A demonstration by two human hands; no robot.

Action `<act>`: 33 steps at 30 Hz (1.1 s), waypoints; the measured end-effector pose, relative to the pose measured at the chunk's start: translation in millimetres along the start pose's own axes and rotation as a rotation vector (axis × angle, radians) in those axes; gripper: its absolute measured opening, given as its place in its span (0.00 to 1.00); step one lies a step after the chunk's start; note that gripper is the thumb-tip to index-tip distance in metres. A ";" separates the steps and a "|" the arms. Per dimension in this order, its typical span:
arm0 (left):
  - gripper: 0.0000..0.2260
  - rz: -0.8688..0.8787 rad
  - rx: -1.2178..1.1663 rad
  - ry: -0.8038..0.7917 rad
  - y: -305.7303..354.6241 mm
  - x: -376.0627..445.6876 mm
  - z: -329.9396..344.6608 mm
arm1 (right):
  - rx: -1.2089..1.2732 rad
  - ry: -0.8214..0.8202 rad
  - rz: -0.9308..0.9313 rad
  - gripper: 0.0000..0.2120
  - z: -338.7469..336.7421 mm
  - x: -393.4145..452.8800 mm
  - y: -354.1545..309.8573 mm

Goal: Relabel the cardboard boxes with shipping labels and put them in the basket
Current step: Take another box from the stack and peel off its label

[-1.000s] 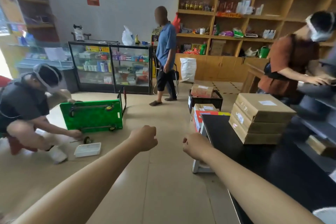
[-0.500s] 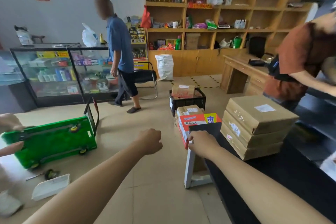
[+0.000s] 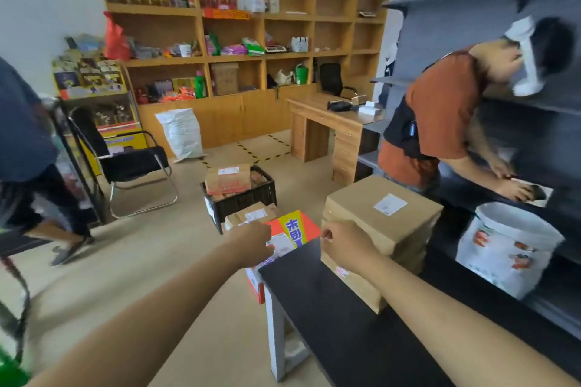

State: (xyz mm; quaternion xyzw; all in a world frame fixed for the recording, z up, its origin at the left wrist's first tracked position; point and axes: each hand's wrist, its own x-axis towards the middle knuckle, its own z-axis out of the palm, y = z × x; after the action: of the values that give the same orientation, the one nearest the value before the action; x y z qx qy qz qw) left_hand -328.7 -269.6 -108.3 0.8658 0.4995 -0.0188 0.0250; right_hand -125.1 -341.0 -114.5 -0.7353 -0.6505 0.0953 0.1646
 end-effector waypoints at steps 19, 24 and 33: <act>0.14 0.711 -0.118 -0.085 94.9 245.3 -8.2 | 0.036 0.378 0.767 0.07 -25.5 31.1 100.9; 0.13 0.760 -0.176 -0.102 138.2 286.3 -2.1 | 0.008 0.414 0.851 0.07 -28.4 37.0 137.5; 0.15 0.651 -0.150 -0.050 140.9 356.5 9.4 | 0.170 0.372 0.976 0.09 -18.3 84.6 187.9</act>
State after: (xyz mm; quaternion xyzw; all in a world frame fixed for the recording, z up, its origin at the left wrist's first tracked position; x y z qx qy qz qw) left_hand -28.4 -32.6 -134.7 0.9749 0.1958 0.0059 0.1057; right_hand 66.8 -278.2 -160.0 -0.9411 -0.1824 0.0812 0.2730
